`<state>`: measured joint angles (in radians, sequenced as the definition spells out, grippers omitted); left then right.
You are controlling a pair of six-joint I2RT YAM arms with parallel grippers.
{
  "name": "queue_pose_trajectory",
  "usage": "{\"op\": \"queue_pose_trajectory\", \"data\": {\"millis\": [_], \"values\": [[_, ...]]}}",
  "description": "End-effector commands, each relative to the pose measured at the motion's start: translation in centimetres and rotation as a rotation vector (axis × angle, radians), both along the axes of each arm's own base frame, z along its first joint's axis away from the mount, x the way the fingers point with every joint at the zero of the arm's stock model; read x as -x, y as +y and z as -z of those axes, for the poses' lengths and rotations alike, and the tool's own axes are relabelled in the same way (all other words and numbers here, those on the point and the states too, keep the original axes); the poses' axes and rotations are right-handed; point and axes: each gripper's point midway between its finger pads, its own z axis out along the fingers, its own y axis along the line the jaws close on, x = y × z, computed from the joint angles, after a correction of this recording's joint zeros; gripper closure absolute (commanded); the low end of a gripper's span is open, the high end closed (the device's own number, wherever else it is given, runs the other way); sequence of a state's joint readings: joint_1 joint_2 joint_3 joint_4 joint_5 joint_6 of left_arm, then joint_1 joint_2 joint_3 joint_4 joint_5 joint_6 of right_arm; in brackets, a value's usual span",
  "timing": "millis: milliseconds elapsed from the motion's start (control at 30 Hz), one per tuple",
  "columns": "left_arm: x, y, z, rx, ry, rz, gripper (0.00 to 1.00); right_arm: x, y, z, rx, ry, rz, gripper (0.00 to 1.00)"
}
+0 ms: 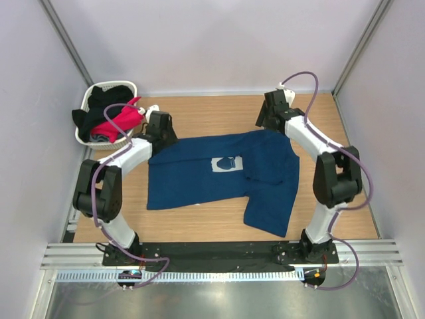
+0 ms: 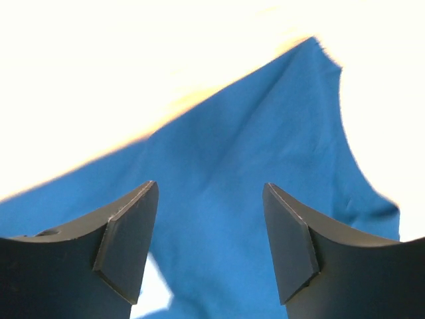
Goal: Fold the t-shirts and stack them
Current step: Fold the tshirt
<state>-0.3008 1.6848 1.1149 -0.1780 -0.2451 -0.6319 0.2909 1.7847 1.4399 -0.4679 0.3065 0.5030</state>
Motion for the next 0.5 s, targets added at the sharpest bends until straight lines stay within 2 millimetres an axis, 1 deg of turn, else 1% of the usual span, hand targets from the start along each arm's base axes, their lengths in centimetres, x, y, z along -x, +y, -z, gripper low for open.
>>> {"op": "queue_pose_trajectory", "data": {"millis": [0,33,67,100,133,167,267,333,367,433,467], "values": [[-1.0,1.1,0.1,-0.040,0.003,-0.087,0.52,-3.7,-4.6,2.5,0.039,0.000,0.137,0.31],[-1.2,1.1,0.5,-0.043,0.009,-0.090,0.52,-4.1,-4.9,3.1,0.024,0.012,0.141,0.32],[-1.4,1.2,1.3,-0.051,0.027,-0.095,0.53,-4.7,-5.3,3.4,0.022,0.013,0.149,0.33],[-1.6,1.1,1.6,-0.052,0.033,-0.097,0.53,-5.0,-5.7,4.8,0.024,0.032,0.155,0.33],[-1.8,1.1,1.8,-0.052,0.040,-0.099,0.54,-5.2,-6.4,5.2,0.027,0.035,0.164,0.33],[-1.8,1.2,2.6,-0.056,0.058,-0.105,0.54,-5.3,-6.7,5.7,0.028,0.041,0.170,0.33],[-1.9,1.5,3.6,-0.044,0.079,-0.133,0.55,-5.3,-7.5,7.1,0.027,0.056,0.185,0.33],[-1.8,1.7,4.5,-0.036,0.100,-0.150,0.56,-4.7,-7.8,8.3,0.028,0.082,0.191,0.33],[-1.7,1.9,4.8,-0.035,0.110,-0.157,0.56,-4.0,-8.2,9.2,0.032,0.107,0.204,0.34],[-1.6,2.0,5.1,-0.031,0.116,-0.166,0.56,-3.2,-8.5,9.8,0.032,0.119,0.214,0.34],[-1.6,2.2,5.2,-0.030,0.119,-0.171,0.56,-2.0,-8.9,10.8,0.042,0.146,0.229,0.37]]}}
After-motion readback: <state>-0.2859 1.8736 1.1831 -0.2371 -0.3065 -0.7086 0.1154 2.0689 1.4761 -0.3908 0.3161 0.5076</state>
